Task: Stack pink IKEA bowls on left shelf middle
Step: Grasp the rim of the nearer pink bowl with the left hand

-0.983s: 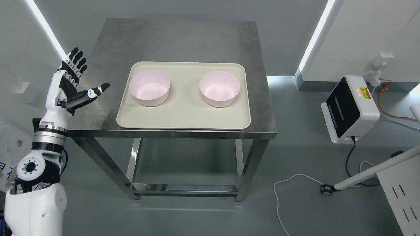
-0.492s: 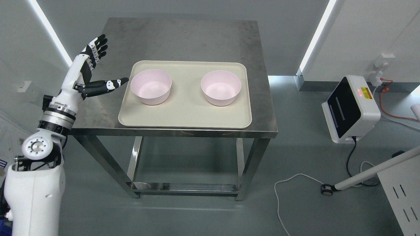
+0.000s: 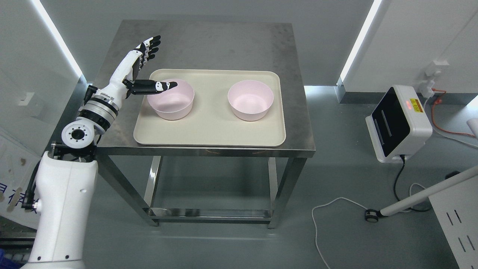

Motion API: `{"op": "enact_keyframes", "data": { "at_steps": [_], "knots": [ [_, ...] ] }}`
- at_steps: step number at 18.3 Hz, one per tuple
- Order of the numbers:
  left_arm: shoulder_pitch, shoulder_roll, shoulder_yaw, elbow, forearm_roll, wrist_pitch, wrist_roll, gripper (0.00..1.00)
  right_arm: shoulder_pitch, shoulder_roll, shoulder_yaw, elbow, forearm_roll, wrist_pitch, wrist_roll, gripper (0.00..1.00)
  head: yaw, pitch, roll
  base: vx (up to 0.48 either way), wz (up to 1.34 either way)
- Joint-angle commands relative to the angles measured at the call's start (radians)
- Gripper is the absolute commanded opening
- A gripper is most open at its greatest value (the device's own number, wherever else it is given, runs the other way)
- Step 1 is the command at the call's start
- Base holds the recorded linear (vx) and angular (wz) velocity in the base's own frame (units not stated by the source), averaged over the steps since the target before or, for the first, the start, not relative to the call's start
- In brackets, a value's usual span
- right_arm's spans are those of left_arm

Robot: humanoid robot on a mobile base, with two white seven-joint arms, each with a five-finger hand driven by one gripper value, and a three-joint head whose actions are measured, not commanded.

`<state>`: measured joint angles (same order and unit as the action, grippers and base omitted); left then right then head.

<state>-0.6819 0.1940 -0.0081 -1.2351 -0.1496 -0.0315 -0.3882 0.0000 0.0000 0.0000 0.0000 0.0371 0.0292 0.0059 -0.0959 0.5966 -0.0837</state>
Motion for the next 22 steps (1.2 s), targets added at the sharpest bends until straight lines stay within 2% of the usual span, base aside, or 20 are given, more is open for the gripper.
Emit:
{"op": "enact_keyframes", "data": {
  "at_steps": [1, 6, 10, 13, 17, 20, 22],
  "knots": [
    [-0.081, -0.015, -0.130, 0.267, -0.022, 0.012, -0.024, 0.97, 0.029, -0.017, -0.011, -0.034, -0.037, 0.005, 0.000, 1.00, 0.0000, 0.000, 0.000, 0.000, 0.00],
    [-0.079, 0.024, -0.072, 0.272, -0.022, 0.015, -0.026, 0.95, 0.029, -0.017, -0.011, -0.034, -0.037, 0.006, 0.000, 1.00, 0.0000, 0.000, 0.000, 0.000, 0.00],
    [-0.093, 0.044, 0.006, 0.281, -0.019, 0.067, -0.028, 0.94, 0.029, -0.017, -0.011, -0.034, -0.037, 0.006, 0.000, 1.00, 0.0000, 0.000, 0.000, 0.000, 0.00],
    [-0.100, 0.053, 0.017, 0.278, -0.018, 0.068, -0.053, 0.93, 0.029, -0.017, -0.011, -0.034, -0.037, 0.006, 0.000, 1.00, 0.0000, 0.000, 0.000, 0.000, 0.00],
    [-0.087, 0.058, 0.002, 0.269, -0.021, 0.067, -0.172, 0.86, 0.029, -0.017, -0.012, -0.034, -0.037, 0.006, 0.000, 1.00, 0.0000, 0.000, 0.000, 0.000, 0.00],
    [-0.100, 0.051, -0.003, 0.269, -0.022, 0.068, -0.170, 0.82, 0.029, -0.017, -0.011, -0.034, -0.037, 0.006, 0.000, 1.00, 0.0000, 0.000, 0.000, 0.000, 0.00],
    [-0.108, 0.048, -0.001, 0.270, -0.022, 0.067, -0.166, 0.76, 0.029, -0.017, -0.011, -0.034, -0.037, 0.005, 0.000, 1.00, 0.0000, 0.000, 0.000, 0.000, 0.00]
  ]
}}
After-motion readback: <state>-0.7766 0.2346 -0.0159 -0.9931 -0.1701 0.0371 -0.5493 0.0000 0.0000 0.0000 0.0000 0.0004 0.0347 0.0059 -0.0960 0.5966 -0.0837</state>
